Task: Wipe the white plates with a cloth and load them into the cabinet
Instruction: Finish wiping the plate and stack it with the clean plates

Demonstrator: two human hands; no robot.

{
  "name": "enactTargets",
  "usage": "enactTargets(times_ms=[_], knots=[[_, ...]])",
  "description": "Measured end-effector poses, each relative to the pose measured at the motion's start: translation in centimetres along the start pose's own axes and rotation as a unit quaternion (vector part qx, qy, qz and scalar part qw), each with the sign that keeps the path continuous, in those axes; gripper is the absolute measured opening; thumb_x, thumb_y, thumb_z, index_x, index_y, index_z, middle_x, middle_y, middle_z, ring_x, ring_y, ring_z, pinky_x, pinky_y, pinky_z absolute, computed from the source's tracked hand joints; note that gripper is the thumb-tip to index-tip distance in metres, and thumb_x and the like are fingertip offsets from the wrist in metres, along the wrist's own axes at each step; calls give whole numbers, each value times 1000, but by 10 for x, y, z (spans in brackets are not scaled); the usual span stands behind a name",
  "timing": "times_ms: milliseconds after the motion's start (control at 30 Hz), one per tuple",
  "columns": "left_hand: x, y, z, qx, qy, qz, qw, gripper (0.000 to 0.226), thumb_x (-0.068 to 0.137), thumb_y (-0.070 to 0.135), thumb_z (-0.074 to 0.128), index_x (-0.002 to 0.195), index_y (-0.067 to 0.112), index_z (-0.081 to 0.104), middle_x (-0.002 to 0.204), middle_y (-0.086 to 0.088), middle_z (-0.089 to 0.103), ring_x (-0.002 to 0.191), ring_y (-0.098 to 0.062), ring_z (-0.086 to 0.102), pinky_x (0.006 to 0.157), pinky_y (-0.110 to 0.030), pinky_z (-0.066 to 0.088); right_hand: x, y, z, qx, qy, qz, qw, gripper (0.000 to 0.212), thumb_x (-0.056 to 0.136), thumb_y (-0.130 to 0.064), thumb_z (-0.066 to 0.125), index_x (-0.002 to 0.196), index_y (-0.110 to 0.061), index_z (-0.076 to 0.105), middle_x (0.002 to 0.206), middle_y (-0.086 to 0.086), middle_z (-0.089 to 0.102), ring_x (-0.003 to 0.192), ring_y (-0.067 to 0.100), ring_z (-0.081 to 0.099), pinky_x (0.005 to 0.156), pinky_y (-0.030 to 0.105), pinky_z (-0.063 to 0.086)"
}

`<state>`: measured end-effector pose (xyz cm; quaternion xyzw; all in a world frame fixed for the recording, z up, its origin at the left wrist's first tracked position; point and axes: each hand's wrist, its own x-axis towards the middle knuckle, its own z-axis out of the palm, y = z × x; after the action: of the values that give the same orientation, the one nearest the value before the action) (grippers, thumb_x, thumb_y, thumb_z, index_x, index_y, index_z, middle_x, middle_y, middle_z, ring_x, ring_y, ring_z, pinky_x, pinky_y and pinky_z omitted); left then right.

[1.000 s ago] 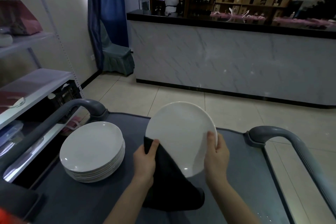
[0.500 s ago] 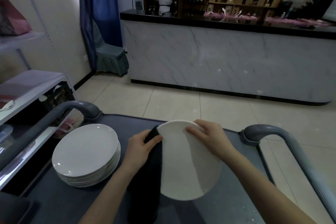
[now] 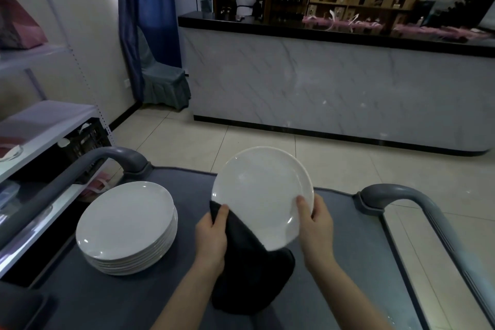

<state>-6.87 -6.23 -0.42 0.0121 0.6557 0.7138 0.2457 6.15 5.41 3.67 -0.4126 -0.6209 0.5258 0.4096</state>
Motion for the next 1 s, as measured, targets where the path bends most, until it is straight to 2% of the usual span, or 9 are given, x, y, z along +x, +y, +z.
enactTargets(times_ms=[133,233,367,533,633,700,800,900,1000], knots=[[12,8,-12,1,27,0,1000,26,96,30,60,83,9,68,87,-10,73,86,-25,67,77,-37,56,1,7,-32,-151,-126,-144,970,46,91,-25,69,133,-34,53,125,-26,60,114,-4,57,93,13,47],[19,10,-15,-1,38,-14,999,30,96,34,60,83,8,68,88,-12,72,86,-26,66,84,-42,55,5,10,-45,-335,-188,-368,847,67,84,-31,75,144,-19,47,153,-2,40,140,13,38,113,34,35],[25,10,-16,4,21,-28,999,30,95,37,60,83,11,69,88,-10,74,85,-25,69,80,-41,58,8,14,-38,-473,-269,-515,661,65,80,-39,77,139,-22,55,151,4,44,141,26,40,112,48,37],[28,11,-16,28,-15,-24,999,32,95,40,59,84,13,71,78,0,76,69,-10,72,55,-21,54,14,18,-23,-485,-232,-595,598,50,87,-9,55,135,-21,60,141,5,56,130,27,53,103,46,48],[32,16,-17,34,-37,-45,998,36,98,43,54,87,13,71,85,-5,76,82,-19,72,72,-34,59,17,18,-26,-479,-231,-581,617,58,78,-4,68,133,-21,62,137,2,61,124,23,59,97,42,53],[34,20,-20,41,-34,-46,998,37,99,41,51,92,10,71,89,-9,75,85,-23,70,75,-36,58,17,16,-24,-453,-246,-505,692,65,71,-3,82,130,-25,64,133,-3,63,120,19,62,90,37,57],[34,23,-23,25,0,-49,998,34,101,38,50,99,8,67,94,-11,71,88,-25,67,70,-33,55,17,12,-23,-396,-264,-320,819,41,94,-19,65,132,-34,61,133,-14,61,121,6,58,93,29,52],[32,26,-17,-24,32,-56,998,32,101,35,51,111,7,63,107,-14,67,100,-30,64,90,-41,53,14,10,-22,-283,-247,-192,907,26,95,-23,64,119,-30,69,95,-4,76,81,0,62,70,24,47],[24,31,-5,-77,29,-52,995,26,99,40,53,96,17,64,100,-5,69,93,-23,66,78,-34,54,7,6,-21,-154,-219,-85,960,11,93,-18,66,95,-29,70,68,-12,68,62,-4,58,57,12,41]])
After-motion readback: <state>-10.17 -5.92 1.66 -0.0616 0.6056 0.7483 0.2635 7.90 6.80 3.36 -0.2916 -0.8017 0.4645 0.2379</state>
